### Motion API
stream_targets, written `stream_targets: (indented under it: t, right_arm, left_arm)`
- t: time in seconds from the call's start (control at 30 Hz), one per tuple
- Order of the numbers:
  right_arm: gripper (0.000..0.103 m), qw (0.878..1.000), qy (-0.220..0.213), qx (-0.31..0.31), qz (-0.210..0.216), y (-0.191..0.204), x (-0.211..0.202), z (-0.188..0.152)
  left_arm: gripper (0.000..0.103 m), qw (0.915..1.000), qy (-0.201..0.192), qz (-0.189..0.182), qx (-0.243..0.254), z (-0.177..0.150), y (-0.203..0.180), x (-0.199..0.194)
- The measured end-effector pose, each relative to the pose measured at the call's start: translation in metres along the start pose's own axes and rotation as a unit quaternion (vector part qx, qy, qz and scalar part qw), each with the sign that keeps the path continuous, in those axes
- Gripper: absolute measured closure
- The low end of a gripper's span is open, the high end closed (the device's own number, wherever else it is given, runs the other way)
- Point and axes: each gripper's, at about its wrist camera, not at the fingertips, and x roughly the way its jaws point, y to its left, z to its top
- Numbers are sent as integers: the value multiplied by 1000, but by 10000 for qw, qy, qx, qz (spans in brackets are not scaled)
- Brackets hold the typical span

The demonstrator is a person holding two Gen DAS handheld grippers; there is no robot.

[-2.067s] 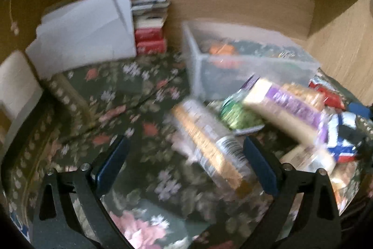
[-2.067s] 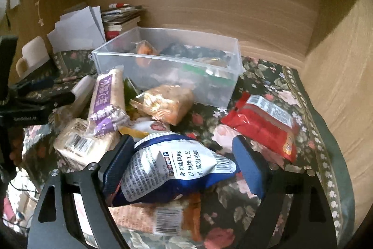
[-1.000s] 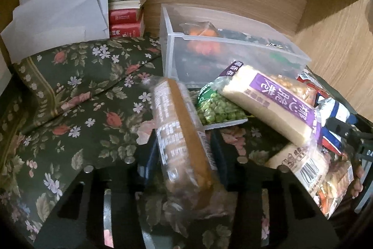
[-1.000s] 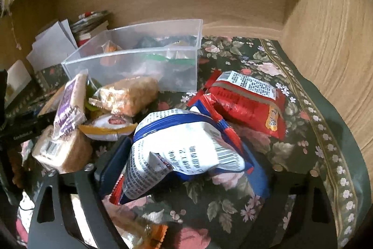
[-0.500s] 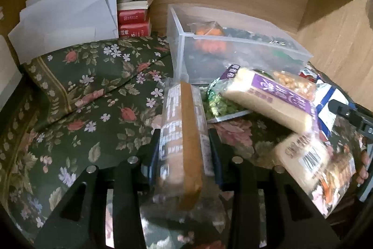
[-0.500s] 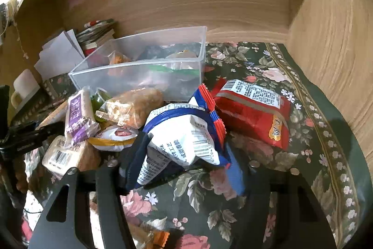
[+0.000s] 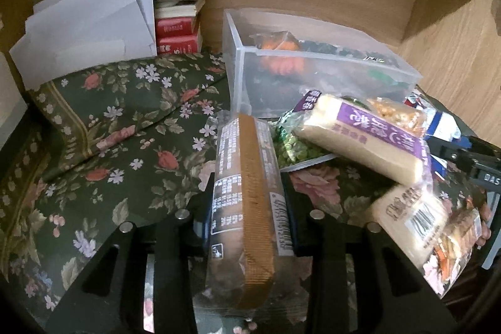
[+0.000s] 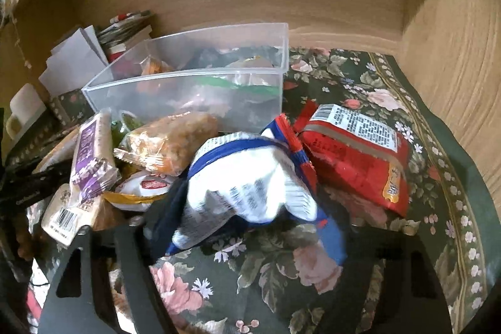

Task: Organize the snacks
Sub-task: 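Lift both snacks into the clear box and release them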

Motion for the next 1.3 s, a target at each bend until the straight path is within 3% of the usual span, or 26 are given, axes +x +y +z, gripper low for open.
stream_targets:
  t: [0.37, 0.9, 1.3]
  right_arm:
    - [59, 9991, -412, 0, -121, -1, -24, 6]
    - [59, 9908, -1288, -306, -265, 9, -68, 47]
    - [59, 9860, -1555, -599, -108, 29, -52, 89]
  left_arm:
    - [67, 9986, -528, -28, -18, 17, -1, -44]
    - [67, 9944, -1042, -184, -6, 73, -10, -57]
    - [67, 9928, -1186, -127, 126, 116, -19, -40]
